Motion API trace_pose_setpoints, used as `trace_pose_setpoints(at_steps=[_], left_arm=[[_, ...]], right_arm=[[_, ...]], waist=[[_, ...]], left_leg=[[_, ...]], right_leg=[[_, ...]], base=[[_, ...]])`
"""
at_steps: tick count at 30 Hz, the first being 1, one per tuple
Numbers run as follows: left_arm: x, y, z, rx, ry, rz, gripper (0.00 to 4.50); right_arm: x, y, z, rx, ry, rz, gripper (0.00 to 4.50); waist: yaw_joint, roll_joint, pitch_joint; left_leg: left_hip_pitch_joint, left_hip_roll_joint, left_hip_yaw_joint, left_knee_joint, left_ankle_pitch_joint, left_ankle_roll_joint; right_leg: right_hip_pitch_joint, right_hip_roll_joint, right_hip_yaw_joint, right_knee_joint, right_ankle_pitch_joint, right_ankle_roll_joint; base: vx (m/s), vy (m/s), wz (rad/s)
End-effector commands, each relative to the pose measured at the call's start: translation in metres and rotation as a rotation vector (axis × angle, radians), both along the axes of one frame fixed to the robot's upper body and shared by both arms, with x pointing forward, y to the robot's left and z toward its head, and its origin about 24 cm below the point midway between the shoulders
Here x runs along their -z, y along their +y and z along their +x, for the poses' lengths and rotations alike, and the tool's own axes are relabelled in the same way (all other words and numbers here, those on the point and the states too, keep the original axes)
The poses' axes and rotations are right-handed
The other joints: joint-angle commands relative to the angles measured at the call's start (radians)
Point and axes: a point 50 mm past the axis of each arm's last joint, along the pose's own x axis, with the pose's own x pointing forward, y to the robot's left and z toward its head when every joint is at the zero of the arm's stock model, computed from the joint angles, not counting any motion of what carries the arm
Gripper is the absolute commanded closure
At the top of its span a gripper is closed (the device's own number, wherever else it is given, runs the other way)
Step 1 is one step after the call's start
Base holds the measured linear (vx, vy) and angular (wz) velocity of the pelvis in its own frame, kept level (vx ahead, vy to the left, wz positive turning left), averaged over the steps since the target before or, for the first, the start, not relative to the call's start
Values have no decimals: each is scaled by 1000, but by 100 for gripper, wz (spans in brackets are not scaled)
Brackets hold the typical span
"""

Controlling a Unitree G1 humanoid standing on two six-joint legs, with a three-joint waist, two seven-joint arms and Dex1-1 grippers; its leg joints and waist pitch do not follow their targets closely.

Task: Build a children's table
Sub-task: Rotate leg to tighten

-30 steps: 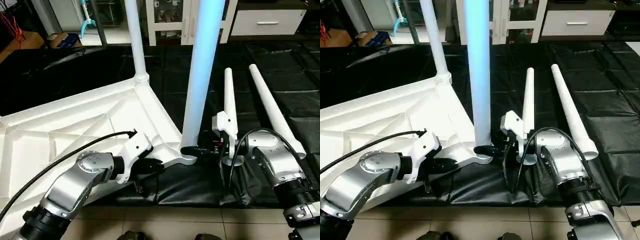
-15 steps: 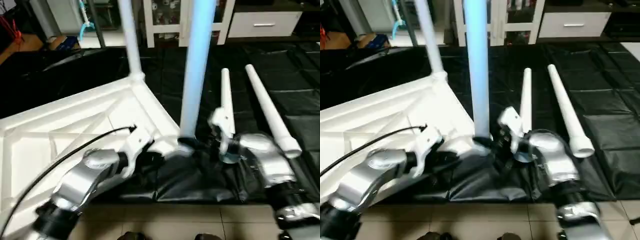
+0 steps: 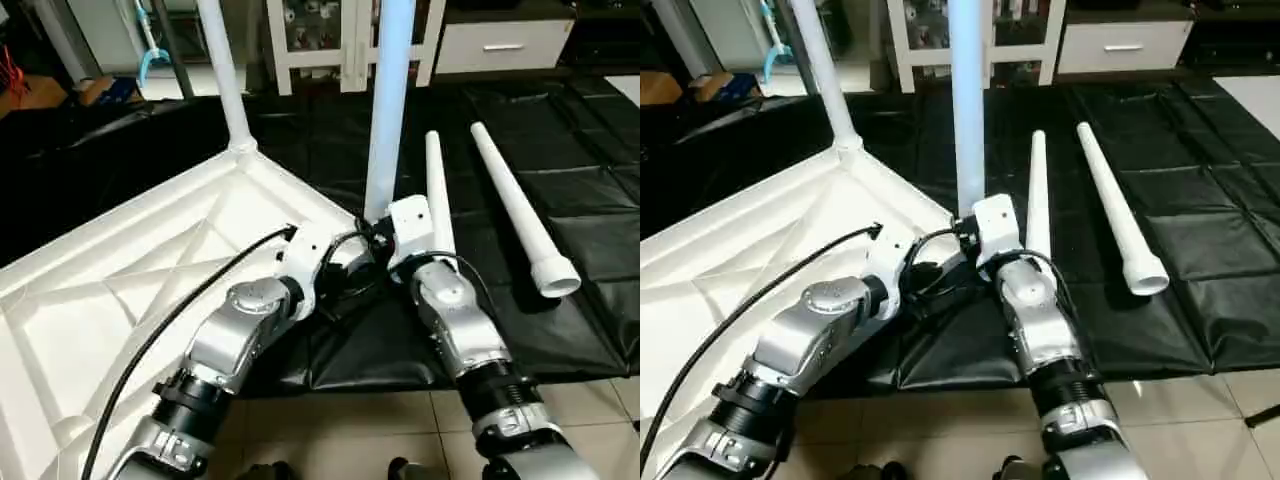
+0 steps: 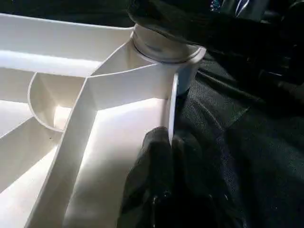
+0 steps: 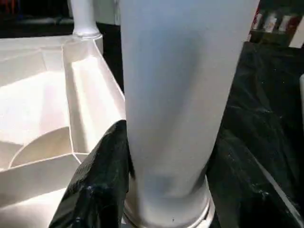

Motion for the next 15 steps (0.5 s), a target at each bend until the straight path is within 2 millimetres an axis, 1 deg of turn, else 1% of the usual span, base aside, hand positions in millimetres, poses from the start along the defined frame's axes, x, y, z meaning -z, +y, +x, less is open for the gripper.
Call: trace_pose_setpoints(at_steps=[1, 2, 3, 5, 6, 7, 8, 9, 11, 12, 13, 14, 15], left_arm=[[14, 14, 3, -111, 29, 71, 450], [14, 15, 2, -104, 31, 75, 450], [15, 16, 1, -87, 31, 79, 450], [16, 17, 0, -69, 36, 84, 450], [16, 19, -2, -49, 40, 92, 450], [17, 21, -8, 12, 36, 111, 450], [17, 22, -8, 16, 36, 112, 450], [18, 25, -13, 57, 45, 135, 450], [19, 28, -20, 124, 55, 158, 450], [19, 29, -23, 145, 64, 159, 450], [19, 33, -35, 223, 96, 144, 450], [19, 33, -35, 223, 96, 144, 450], [19, 35, -40, 260, 108, 137, 450]], right_arm=[[3, 26, -11, -133, 10, 78, 261], [0, 27, -11, -149, -12, 86, 205], [-5, 27, -12, -162, -33, 110, 191], [-9, 27, -12, -177, -45, 127, 191], [-12, 26, -12, -185, -56, 134, 174], [-19, 22, -11, -224, -77, 142, 158], [-20, 22, -10, -227, -78, 142, 148], [-23, 19, -9, -264, -84, 146, 145], [-27, 16, -9, -335, -89, 132, 128], [-29, 15, -10, -370, -87, 126, 128], [-31, 6, -12, -482, -72, 91, 128], [-31, 6, -12, -482, -72, 91, 128], [-32, 2, -13, -524, -65, 75, 128]], waist=[[-2, -12, -44], [-2, -13, -44], [-1, -12, -44], [1, -13, -46], [2, -11, -46], [-2, -14, -48], [-4, -14, -51], [-7, -10, -51], [-8, -11, -52], [-8, -11, -53], [-4, -14, -55], [-4, -13, -56], [-2, -12, -56]], left_leg=[[34, 62, -41, -92, -484, -23], [33, 63, -40, -92, -476, -21], [31, 63, -39, -92, -461, -17], [28, 63, -36, -90, -438, -6], [27, 64, -37, -90, -429, -3], [14, 64, -40, -91, -385, 9], [10, 64, -41, -90, -366, 15], [9, 66, -40, -89, -350, 26], [15, 66, -36, -82, -339, 35], [16, 66, -34, -81, -330, 39], [20, 67, -31, -75, -294, 57], [18, 67, -30, -73, -281, 65], [22, 66, -26, -68, -259, 78]], right_leg=[[4, -42, 22, -69, -415, -118], [4, -42, 23, -68, -403, -123], [6, -42, 23, -65, -384, -132], [8, -44, 25, -63, -359, -140], [11, -46, 25, -61, -351, -142], [23, -46, 23, -53, -313, -149], [28, -47, 22, -49, -297, -152], [28, -48, 21, -47, -282, -163], [23, -47, 22, -47, -272, -181], [24, -46, 22, -47, -264, -188], [26, -45, 23, -42, -233, -211], [26, -45, 23, -40, -224, -218], [22, -44, 24, -39, -213, -229]], base=[[0, 0, 0], [0, 0, 0], [0, 0, 0], [0, 0, 0], [0, 0, 0], [0, 0, 0], [0, 0, 0], [0, 0, 0], [0, 0, 0], [62, -28, -1], [62, -28, -1], [75, -34, 2], [86, -37, 6]])
